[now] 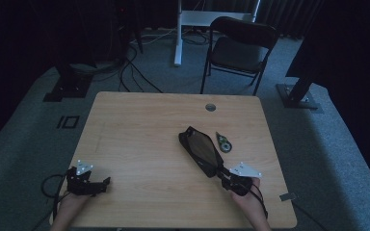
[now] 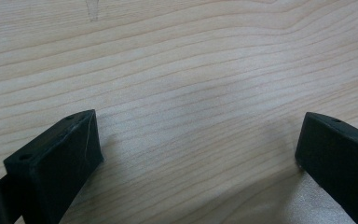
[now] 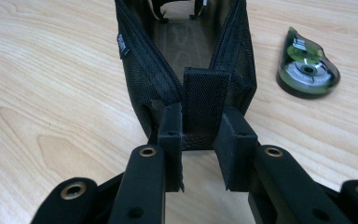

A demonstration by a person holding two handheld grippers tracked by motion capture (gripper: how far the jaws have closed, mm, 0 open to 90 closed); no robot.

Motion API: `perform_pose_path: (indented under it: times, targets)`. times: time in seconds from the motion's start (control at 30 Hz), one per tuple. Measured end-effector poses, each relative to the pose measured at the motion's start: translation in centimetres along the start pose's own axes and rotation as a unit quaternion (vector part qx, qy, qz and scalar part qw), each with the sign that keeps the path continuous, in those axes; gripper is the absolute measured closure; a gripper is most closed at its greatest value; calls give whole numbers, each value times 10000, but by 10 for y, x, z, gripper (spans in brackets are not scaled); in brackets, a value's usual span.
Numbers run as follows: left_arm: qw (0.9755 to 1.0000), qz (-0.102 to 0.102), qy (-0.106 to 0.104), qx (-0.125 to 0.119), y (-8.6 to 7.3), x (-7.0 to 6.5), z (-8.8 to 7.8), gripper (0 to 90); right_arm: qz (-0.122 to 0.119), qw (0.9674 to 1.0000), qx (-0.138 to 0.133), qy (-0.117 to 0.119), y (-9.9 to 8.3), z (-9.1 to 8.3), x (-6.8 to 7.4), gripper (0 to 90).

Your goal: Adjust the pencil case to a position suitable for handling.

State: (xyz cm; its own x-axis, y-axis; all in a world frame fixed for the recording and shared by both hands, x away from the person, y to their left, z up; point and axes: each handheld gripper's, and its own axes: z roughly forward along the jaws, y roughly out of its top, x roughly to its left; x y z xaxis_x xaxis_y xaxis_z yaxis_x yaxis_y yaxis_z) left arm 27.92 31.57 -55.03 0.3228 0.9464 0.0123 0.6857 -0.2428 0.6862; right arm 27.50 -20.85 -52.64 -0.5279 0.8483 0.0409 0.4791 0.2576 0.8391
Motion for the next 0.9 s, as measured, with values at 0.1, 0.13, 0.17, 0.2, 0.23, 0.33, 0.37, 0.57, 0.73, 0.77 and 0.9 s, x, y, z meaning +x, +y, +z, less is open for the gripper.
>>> perform_pose_path:
  times: [0.1,0.13,0.17,0.2,0.23,0.33,0.37,0.57,0.73,0.77,0.9]
  targets:
    - [10000,-2,0,0,0,0,0,2,30,10000,-8,-13,-4,-5,0,729]
    - [10000,0,0,0,0,0,0,2,31,10000,-11,-24,-5,-7,0,728]
    - [10000,-1,1,0,0,0,0,2,9,10000,-5,-29,-6,-8,1,729]
    - [10000,-1,0,0,0,0,0,2,14,10000,5,-35,-7,-10,1,729]
    - [10000,-2,0,0,0,0,0,1,28,10000,0,-54,-8,-12,1,729]
    - [10000,0,0,1,0,0,0,2,40,10000,-2,-82,-11,-16,1,729]
    - [10000,-1,1,0,0,0,0,2,30,10000,-5,-85,-12,-18,1,729]
    - [10000,-1,0,0,0,0,0,2,74,9999,5,-87,-18,-27,2,728]
    - [10000,-2,1,0,0,0,0,2,118,9999,9,-59,-21,-33,2,728]
    - [10000,0,0,0,0,0,0,1,115,9999,13,-54,-24,-36,2,728]
    - [10000,1,1,0,0,0,0,2,126,9999,2,-63,-27,-41,3,726]
